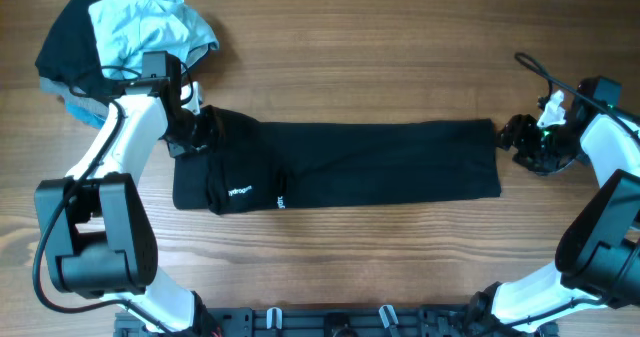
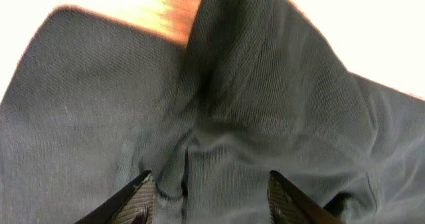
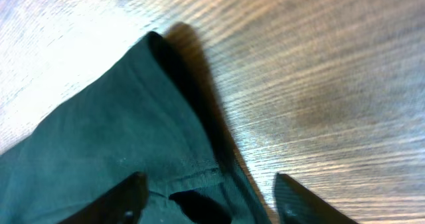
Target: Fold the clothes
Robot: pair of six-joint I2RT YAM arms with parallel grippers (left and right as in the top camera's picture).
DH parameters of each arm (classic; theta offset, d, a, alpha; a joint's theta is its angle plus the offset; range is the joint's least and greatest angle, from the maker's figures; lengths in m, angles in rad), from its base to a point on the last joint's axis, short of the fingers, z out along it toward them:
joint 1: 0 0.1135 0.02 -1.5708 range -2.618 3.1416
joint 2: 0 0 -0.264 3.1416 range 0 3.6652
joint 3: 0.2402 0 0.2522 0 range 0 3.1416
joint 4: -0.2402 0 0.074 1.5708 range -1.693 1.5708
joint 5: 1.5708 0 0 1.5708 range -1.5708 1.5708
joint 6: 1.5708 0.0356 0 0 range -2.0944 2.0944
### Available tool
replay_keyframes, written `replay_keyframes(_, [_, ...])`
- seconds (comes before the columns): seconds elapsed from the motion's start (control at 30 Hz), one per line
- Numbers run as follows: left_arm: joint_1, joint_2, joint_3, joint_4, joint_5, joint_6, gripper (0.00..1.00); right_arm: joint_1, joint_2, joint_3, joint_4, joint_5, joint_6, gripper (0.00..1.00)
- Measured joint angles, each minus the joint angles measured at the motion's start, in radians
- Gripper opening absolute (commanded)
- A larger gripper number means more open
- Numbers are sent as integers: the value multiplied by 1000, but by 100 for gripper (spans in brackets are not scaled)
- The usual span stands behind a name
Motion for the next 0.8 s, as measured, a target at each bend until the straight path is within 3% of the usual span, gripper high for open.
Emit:
replay_keyframes(0.13, [0, -42, 14, -51, 10, 8, 61, -1, 0, 17, 7, -32, -140, 85])
replay_keyframes(0.33, [0, -237, 26, -75, 17, 14, 66, -1, 92, 20, -8, -60, -264, 76])
replay_keyframes(0.4, [0, -281, 27, -85, 18, 14, 66, -5, 125, 35, -23, -64, -280, 60])
replay_keyframes(0.5, [0, -323, 27, -90, 20, 14, 66, -10, 149, 48, -31, -69, -303, 58])
replay_keyframes(0.63, [0, -329, 28, -89, 20, 14, 66, 3, 159, 37, -19, -129, -332, 43])
replay_keyframes(0.73, [0, -329, 28, -89, 20, 14, 66, 46, 171, 23, -27, -175, -349, 24])
replay_keyframes(0.77, [0, -329, 28, -89, 20, 14, 66, 60, 178, 19, -33, -192, -356, 9])
replay_keyframes(0.8, [0, -329, 28, -89, 19, 15, 67, 68, 184, 16, -37, -199, -355, 4])
